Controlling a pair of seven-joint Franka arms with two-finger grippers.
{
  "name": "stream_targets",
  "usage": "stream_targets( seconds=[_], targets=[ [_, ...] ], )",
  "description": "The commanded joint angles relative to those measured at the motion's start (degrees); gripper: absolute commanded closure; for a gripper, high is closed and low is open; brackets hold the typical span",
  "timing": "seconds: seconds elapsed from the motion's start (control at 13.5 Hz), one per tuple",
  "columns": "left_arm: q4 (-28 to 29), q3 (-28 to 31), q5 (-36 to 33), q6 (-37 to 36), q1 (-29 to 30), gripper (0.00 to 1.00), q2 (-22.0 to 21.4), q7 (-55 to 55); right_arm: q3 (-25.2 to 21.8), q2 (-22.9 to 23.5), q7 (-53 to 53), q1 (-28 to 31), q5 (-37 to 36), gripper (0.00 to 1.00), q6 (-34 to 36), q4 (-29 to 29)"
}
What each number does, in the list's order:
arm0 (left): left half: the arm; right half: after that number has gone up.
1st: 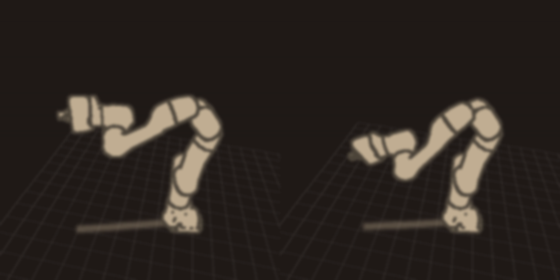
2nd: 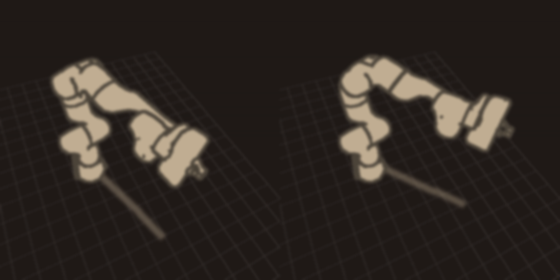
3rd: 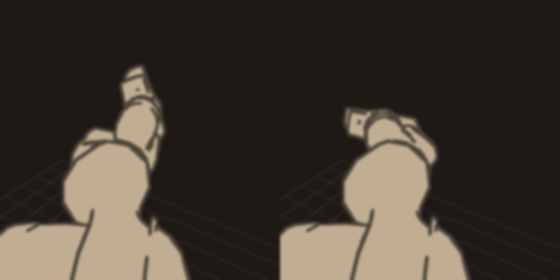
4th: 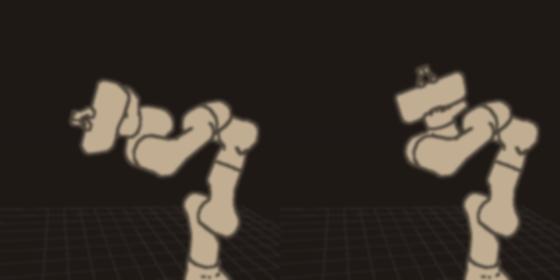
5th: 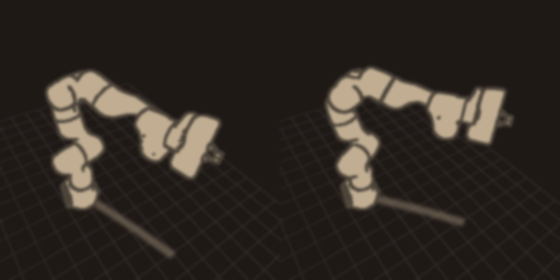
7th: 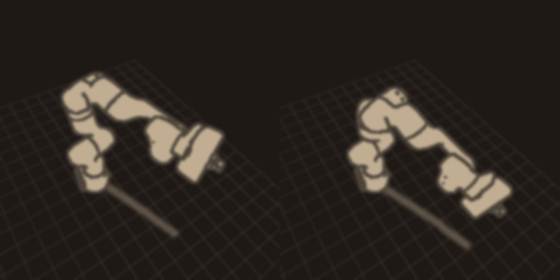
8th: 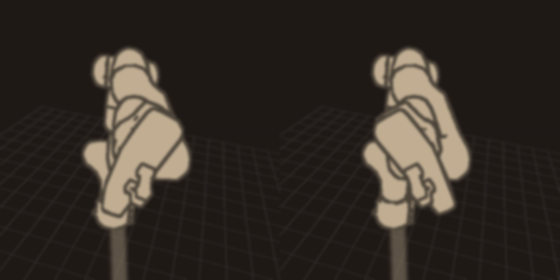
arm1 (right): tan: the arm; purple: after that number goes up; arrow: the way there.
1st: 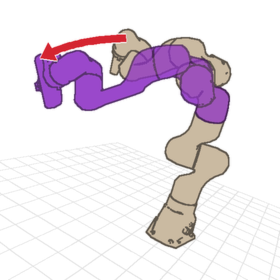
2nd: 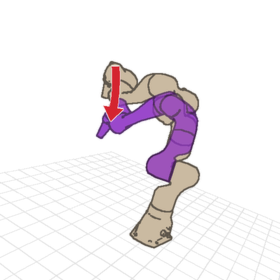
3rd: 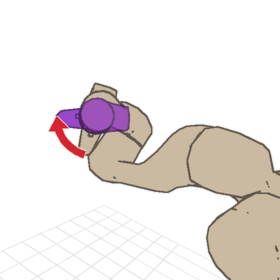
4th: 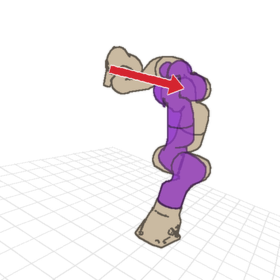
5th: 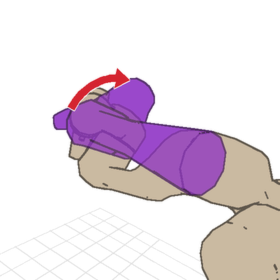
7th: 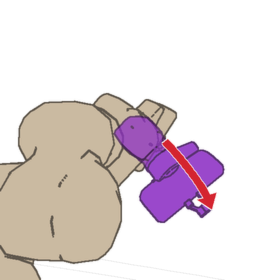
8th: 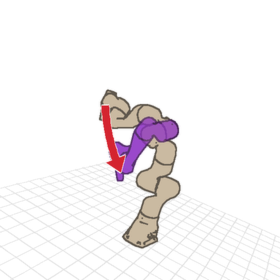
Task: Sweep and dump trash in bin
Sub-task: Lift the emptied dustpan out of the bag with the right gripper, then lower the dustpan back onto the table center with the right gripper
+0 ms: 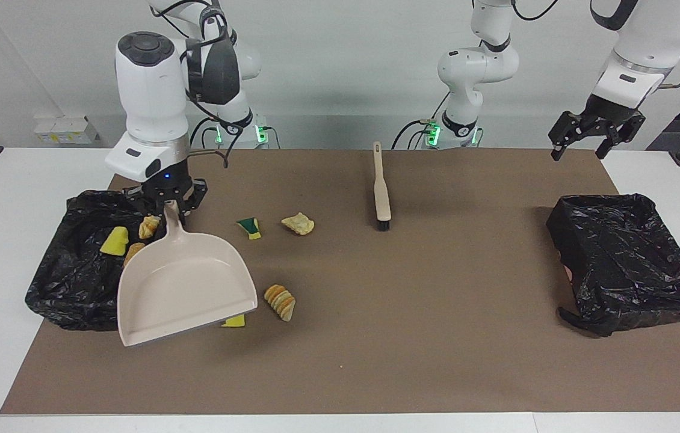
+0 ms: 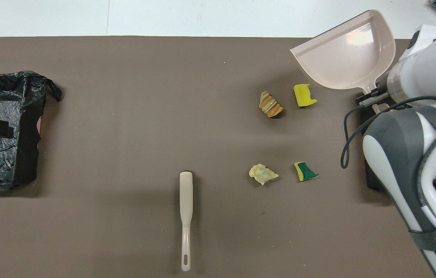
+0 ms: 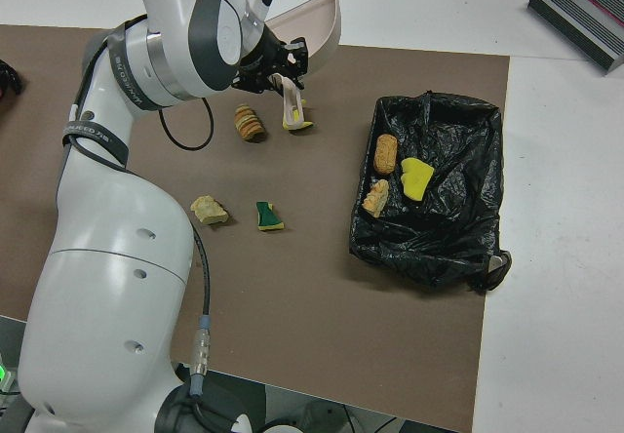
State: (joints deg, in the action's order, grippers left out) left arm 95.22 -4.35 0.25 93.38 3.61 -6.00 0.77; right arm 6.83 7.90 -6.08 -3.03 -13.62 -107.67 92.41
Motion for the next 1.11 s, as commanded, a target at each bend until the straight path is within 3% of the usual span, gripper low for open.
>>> stream_targets(
  seconds=[0.0,0.67,0.82,1.04],
  targets=[
    [-0.03,-0.30,-0.25,-0.74,0.61,0.00,-0.59,-0.07,0.11,3.25,9.99,-3.72,1.93,1.00,0.44,-2.23],
    [-0.03,-0.30,-0.25,-0.74,0.61,0.00,-0.59,-0.07,0.20,27.32,33.39,-16.74,2.37,1.00,0.18,-27.00],
    [-0.03,-0.30,-0.25,-0.83,0.61,0.00,-0.59,-0.07,0.37,31.37,37.43,-19.37,2.37,1.00,-0.87,-29.99],
    [-0.03,-0.30,-0.25,-0.74,0.61,0.00,-0.59,-0.07,2.03,33.84,40.35,-20.88,2.72,1.00,-3.77,-30.36]
  ],
)
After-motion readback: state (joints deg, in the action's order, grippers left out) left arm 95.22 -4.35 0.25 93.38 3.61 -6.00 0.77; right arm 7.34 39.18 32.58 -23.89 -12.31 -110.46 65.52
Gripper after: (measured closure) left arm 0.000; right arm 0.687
